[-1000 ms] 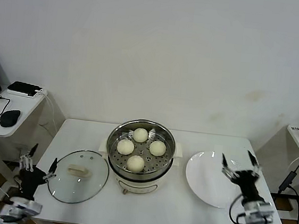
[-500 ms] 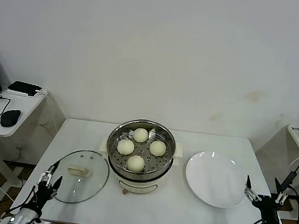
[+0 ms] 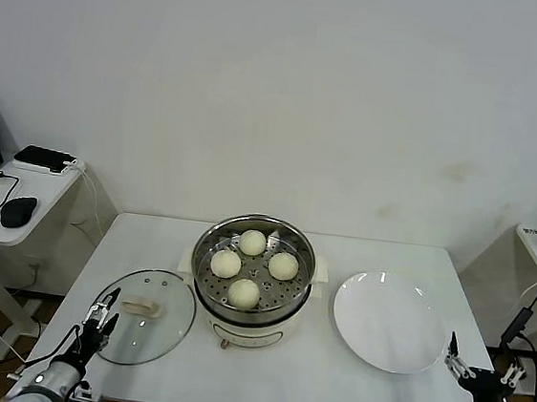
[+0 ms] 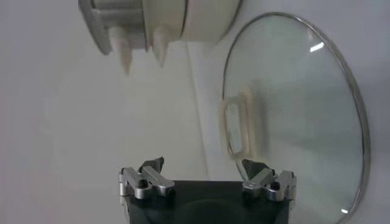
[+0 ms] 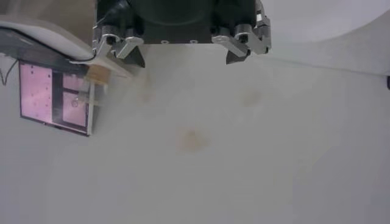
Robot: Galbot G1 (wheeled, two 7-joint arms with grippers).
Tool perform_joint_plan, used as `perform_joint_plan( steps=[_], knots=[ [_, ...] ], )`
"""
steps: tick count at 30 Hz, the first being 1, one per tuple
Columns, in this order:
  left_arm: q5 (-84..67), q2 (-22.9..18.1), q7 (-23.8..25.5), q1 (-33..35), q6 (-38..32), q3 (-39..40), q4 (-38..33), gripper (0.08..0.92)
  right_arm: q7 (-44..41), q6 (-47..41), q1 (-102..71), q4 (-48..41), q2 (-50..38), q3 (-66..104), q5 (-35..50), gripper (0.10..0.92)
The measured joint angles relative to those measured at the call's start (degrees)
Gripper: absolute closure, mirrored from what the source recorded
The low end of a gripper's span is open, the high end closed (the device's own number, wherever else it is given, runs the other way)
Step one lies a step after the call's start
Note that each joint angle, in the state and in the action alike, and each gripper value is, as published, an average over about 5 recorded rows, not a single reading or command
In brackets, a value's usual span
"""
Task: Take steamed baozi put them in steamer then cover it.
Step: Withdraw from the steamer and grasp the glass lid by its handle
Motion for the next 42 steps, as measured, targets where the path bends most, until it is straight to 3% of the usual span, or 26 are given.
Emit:
perform_joint_plan(
  steps=[42],
  knots=[
    [0.74,-1.53,-0.23,-13.31,-0.04,7.4,10.8,0.204,0.06,0.9,-2.84,1.23,1.63,1.01,-3.31,0.203]
  ],
)
